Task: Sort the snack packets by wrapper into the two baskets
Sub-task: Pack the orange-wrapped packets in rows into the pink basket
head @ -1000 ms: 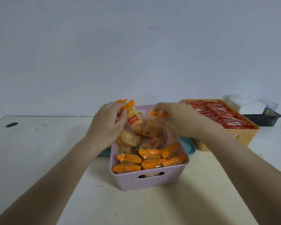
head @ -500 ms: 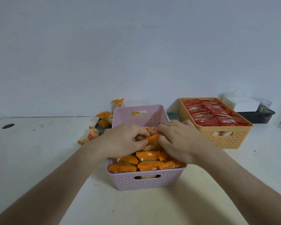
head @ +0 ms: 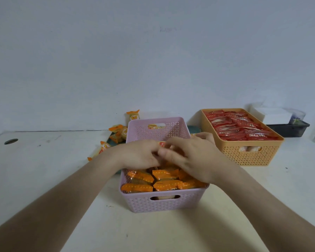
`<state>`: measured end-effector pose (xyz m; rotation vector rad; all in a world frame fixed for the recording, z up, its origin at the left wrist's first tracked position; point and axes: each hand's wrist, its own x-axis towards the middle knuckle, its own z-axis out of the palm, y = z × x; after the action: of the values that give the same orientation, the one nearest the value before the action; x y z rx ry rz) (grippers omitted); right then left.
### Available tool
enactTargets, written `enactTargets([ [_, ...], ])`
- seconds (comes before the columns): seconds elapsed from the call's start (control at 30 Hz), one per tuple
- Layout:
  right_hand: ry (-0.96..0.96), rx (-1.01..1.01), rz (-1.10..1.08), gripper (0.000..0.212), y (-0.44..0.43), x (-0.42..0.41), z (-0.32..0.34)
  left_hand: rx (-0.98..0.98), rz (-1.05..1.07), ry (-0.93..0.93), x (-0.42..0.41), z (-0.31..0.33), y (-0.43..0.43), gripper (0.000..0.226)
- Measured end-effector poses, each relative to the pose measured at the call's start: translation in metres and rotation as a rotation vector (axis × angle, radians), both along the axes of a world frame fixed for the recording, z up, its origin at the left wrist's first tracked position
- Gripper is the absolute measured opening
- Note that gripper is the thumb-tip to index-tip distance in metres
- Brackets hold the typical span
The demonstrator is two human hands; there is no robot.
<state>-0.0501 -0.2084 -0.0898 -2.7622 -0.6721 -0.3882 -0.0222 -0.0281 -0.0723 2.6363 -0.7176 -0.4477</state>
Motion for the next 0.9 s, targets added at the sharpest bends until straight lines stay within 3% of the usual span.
enactTargets([
  [0.13,0.033,-0.055,0.038,0.034,-0.003,0.005,-0.006,-0.044,0.134,0.029,0.018,0.006,-0.003,0.028],
  [0.3,0.031,-0.071,0.029,0.033,-0.004,0.009,-0.012,0.262,0.014,-0.128,0.040,-0.011,-0.028,0.027],
  [0.43,0.040,-0.070,0.034,0.031,-0.004,0.007,-0.013,0.300,0.007,-0.186,0.050,-0.019,-0.033,0.032],
  [0.53,0.039,-0.056,0.036,0.030,-0.004,0.006,-0.014,0.211,0.026,-0.228,0.050,-0.015,-0.032,0.039],
  [0.7,0.001,-0.073,0.016,0.036,-0.004,0.005,-0.014,-0.195,0.253,-0.379,0.018,0.020,-0.002,0.031],
  [0.9,-0.024,-0.108,0.038,0.032,-0.003,0.005,-0.012,-0.061,0.205,-0.273,-0.028,0.018,0.036,0.047],
])
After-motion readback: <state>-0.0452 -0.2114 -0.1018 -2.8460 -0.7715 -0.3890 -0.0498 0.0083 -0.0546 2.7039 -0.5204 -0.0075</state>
